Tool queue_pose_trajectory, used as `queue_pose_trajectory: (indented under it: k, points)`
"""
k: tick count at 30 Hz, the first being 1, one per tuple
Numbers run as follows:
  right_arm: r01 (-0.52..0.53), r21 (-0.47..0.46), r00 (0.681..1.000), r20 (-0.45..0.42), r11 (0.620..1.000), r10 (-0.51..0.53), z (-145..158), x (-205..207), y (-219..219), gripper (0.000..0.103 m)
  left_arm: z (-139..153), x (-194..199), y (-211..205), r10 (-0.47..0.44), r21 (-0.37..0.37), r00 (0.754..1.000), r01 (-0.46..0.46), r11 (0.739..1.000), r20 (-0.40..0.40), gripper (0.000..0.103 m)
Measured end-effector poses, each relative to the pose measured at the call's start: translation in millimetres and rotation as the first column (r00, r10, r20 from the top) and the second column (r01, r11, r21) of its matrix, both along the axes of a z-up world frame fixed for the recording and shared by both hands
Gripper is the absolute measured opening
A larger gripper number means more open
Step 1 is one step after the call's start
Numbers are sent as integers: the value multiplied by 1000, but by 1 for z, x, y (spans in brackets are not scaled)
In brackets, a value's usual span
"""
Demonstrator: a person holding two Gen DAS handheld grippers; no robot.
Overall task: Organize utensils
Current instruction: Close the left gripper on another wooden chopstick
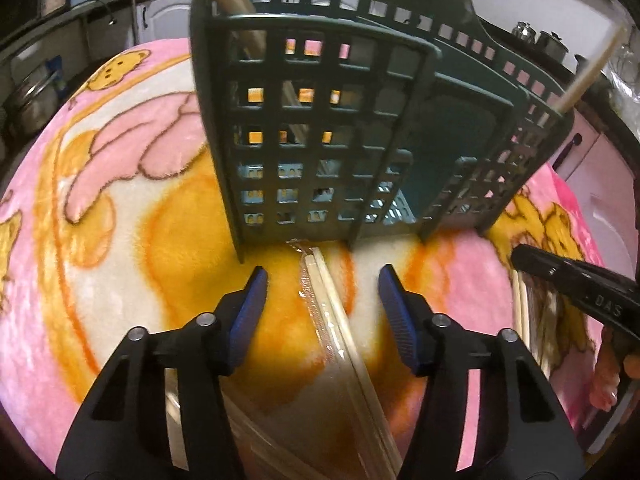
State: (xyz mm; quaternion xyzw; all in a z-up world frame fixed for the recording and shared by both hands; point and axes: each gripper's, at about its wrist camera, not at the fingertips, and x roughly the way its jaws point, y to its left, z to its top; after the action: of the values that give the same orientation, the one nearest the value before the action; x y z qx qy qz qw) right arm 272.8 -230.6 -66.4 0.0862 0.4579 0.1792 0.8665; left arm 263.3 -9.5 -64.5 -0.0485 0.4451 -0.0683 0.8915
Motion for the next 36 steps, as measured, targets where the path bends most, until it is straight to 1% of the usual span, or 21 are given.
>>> queue_pose_trajectory:
  k: [1,3,5,6,8,13,15,16,19,21,26,27,28,30,33,36]
  points:
    - [-5,24,1000,5,1000,5,2,-1,0,8,0,0,2,5,2,1000,-5,1000,0,43]
    - [-8,62,1000,15,998,7,8,-5,-1,8,0,2,4,17,3,1000,-17,1000,-2,36]
    - [-24,90,999,50,996,20,17,-10,-1,7,1,3,11,29,-10,1000,-29,1000,-3,32]
    - [-29,95,997,73,995,22,23,-14,-1,7,0,4,14,37,-20,999,-37,999,-3,29]
    - [-36,102,994,106,994,25,34,-20,-1,7,0,6,19,43,-35,999,-43,998,-5,27]
    - [-48,111,986,161,993,30,55,-35,4,6,1,7,27,47,-32,999,-47,998,-8,18]
    - [-54,108,983,179,993,34,62,-40,6,6,0,9,30,45,-37,999,-46,998,-13,12]
    - [-57,107,981,189,993,36,67,-42,6,6,1,8,32,48,-49,999,-49,998,-18,12]
    - [-62,110,975,219,992,37,79,-47,7,6,1,7,51,56,-137,997,-62,989,-46,7]
    - [-64,112,970,240,992,36,89,-52,6,5,3,6,59,58,-167,997,-66,984,-51,6]
    - [-59,121,951,309,991,18,116,-65,4,4,34,-13,62,35,-222,999,-26,975,37,4]
    - [-55,127,948,318,990,12,119,-67,4,1,41,-16,57,27,-220,998,-13,975,62,4]
    - [-52,133,944,329,990,5,123,-69,2,1,53,-23,54,18,-216,995,4,976,99,3]
    - [-53,132,935,354,990,3,131,-73,0,1,70,-31,45,1,-225,989,32,974,145,3]
    - [-50,132,927,375,990,-4,140,-77,0,1,101,-42,36,-24,-220,974,74,973,224,3]
    - [-56,133,918,396,990,-1,148,-81,-2,1,120,-49,32,-38,-225,962,101,969,269,3]
